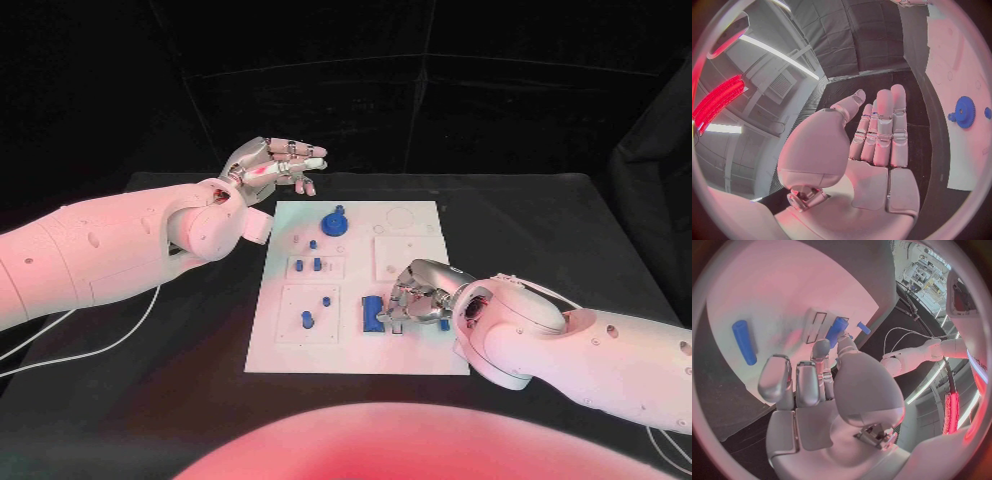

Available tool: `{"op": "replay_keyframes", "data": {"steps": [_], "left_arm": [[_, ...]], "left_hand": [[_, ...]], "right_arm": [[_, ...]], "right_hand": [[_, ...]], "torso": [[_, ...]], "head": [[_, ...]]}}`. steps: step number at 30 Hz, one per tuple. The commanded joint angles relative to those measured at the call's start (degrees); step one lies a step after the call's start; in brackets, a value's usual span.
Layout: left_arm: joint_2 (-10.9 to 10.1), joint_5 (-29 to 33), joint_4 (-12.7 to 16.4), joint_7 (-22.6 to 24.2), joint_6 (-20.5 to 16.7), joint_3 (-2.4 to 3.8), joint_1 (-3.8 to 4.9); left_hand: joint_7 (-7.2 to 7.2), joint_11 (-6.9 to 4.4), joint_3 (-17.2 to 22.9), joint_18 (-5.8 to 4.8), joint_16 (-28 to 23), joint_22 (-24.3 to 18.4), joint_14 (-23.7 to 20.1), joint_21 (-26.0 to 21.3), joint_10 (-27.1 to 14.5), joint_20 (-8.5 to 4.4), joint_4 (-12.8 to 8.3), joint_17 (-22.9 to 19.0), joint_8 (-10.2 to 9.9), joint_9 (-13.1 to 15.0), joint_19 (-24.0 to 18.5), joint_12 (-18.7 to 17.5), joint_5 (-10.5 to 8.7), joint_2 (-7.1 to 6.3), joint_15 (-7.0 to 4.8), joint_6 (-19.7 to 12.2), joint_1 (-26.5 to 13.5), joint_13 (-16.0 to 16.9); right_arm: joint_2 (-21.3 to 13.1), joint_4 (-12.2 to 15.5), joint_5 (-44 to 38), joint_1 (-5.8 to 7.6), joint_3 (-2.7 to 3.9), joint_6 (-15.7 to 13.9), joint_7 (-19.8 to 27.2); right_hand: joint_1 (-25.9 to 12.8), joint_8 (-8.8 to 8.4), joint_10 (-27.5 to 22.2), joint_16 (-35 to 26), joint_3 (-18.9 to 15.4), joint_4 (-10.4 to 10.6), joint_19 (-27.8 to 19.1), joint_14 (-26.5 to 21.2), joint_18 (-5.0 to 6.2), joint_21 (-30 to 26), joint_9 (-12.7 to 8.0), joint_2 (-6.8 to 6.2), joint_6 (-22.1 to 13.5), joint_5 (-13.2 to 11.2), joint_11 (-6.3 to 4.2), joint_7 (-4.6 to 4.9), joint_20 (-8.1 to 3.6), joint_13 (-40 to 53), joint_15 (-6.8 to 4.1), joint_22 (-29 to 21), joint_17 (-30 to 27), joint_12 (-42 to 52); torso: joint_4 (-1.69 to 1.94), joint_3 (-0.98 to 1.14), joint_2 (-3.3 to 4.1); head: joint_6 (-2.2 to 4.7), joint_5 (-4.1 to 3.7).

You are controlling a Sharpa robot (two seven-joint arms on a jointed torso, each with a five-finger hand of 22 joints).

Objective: Assemble the parts on the task board

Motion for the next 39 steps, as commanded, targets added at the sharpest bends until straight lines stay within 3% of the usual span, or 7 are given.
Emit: {"op": "replay_keyframes", "data": {"steps": [1,6,11,16,22,29,39], "left_arm": [[0.0,0.2,0.0,1.0,0.0,0.05,0.11],[-0.1,0.2,0.1,0.9,0.1,0.05,0.11],[-0.3,0.2,0.3,0.8,0.2,0.05,0.10],[-0.5,0.2,0.5,0.8,0.3,0.04,0.10],[-0.5,0.2,0.3,0.8,0.4,0.04,0.07],[-0.6,0.2,0.3,0.6,0.4,0.03,0.05],[-0.5,0.2,0.3,0.6,0.5,0.02,0.01]], "left_hand": [[-0.20,0.01,-0.3,0.78,0.0,-0.1,-0.3,-0.2,-0.2,0.12,-0.2,-0.1,-0.2,0.0,0.4,0.3,0.29,0.37,0.00,0.0,0.1,0.1],[-0.20,0.01,-0.3,0.78,0.0,-0.1,-0.3,-0.2,-0.2,0.12,-0.2,-0.1,-0.2,0.0,0.4,0.3,0.29,0.37,0.00,0.0,0.1,0.1],[-0.20,0.01,-0.3,0.78,0.0,-0.1,-0.3,-0.2,-0.2,0.12,-0.2,-0.1,-0.2,0.0,0.4,0.3,0.29,0.37,0.00,0.0,0.1,0.1],[-0.20,0.01,-0.3,0.78,0.0,-0.1,-0.3,-0.2,-0.2,0.12,-0.2,-0.1,-0.2,0.0,0.4,0.3,0.29,0.37,0.00,0.0,0.1,0.1],[-0.19,0.02,-0.3,0.77,0.0,-0.1,-0.3,-0.2,-0.2,0.12,-0.2,-0.1,-0.1,0.0,0.4,0.4,0.29,0.39,0.00,0.0,0.1,0.1],[-0.19,0.02,-0.4,0.77,0.0,-0.1,-0.3,-0.2,-0.2,0.12,-0.2,-0.1,-0.1,0.0,0.4,0.4,0.29,0.38,0.00,0.0,0.1,0.1],[-0.18,0.03,-0.4,0.77,0.0,-0.1,-0.3,-0.3,-0.2,0.12,-0.2,-0.1,-0.1,0.0,0.4,0.4,0.29,0.37,0.00,0.0,0.1,0.1]], "right_arm": [[0.0,0.0,-1.7,0.05,0.01,-0.6,-0.5],[-1.8,1.2,-0.7,0.05,0.01,-1.9,2.0],[-7.3,4.5,1.1,0.05,0.01,-3.8,5.4],[-12.7,6.5,0.6,0.06,0.02,-3.7,8.3],[-16.4,7.0,-2.5,0.05,0.02,-2.1,7.3],[-17.1,5.4,-6.7,0.00,-0.01,0.9,4.4],[-13.9,1.9,-8.5,-0.11,-0.03,3.7,1.2]], "right_hand": [[0.0,0.23,0.4,0.1,0.0,-0.2,0.2,2.1,-0.93,0.3,0.0,0.41,-0.2,0.1,0.08,0.03,-0.03,0.0,-0.30,0.0,0.0,0.1],[-0.2,0.00,0.0,-0.2,-0.1,-0.3,-0.1,2.0,-0.82,0.0,0.0,0.59,-0.6,0.4,0.18,0.16,-0.02,-0.7,-0.25,-0.6,-0.4,-0.9],[0.5,-1.73,-0.1,-0.1,0.1,-1.0,-0.1,2.0,-0.84,0.0,-0.7,1.16,-2.7,3.3,0.67,0.87,0.19,-0.6,0.08,-0.6,-0.2,-1.2],[1.7,-3.28,0.0,0.2,0.6,-1.9,0.1,2.2,-0.95,0.3,-1.3,1.93,-3.1,5.3,0.95,1.25,0.52,-0.2,0.36,0.0,0.6,-1.0],[0.6,-3.89,0.1,0.3,0.0,-1.5,0.1,2.2,-0.95,0.4,-1.6,1.69,-2.4,5.0,1.06,1.31,0.69,-0.2,0.50,0.1,0.7,-1.2],[-0.8,-4.50,0.2,0.2,-0.7,-0.7,0.1,2.1,-0.91,0.3,-1.8,1.61,-1.6,5.4,1.06,1.24,0.77,-0.4,0.53,0.1,0.5,-1.6],[-2.6,-5.33,-0.3,-0.7,-1.9,0.6,-0.4,1.8,-0.74,-0.2,-1.9,1.01,-1.3,5.7,1.14,1.26,0.84,-1.3,0.59,-0.9,-0.6,-3.0]], "torso": [[0.01,-0.03,0.01],[-0.04,0.01,-0.01],[-0.07,-0.06,-0.02],[-0.69,0.04,-0.16],[-1.03,0.17,-0.21],[-0.93,0.20,-0.19],[-0.88,0.16,-0.12]], "head": [[0.00,-0.04],[0.00,-0.08],[0.01,-0.36],[0.26,-0.42],[0.74,-0.97],[0.82,-1.31],[0.90,-1.26]]}}
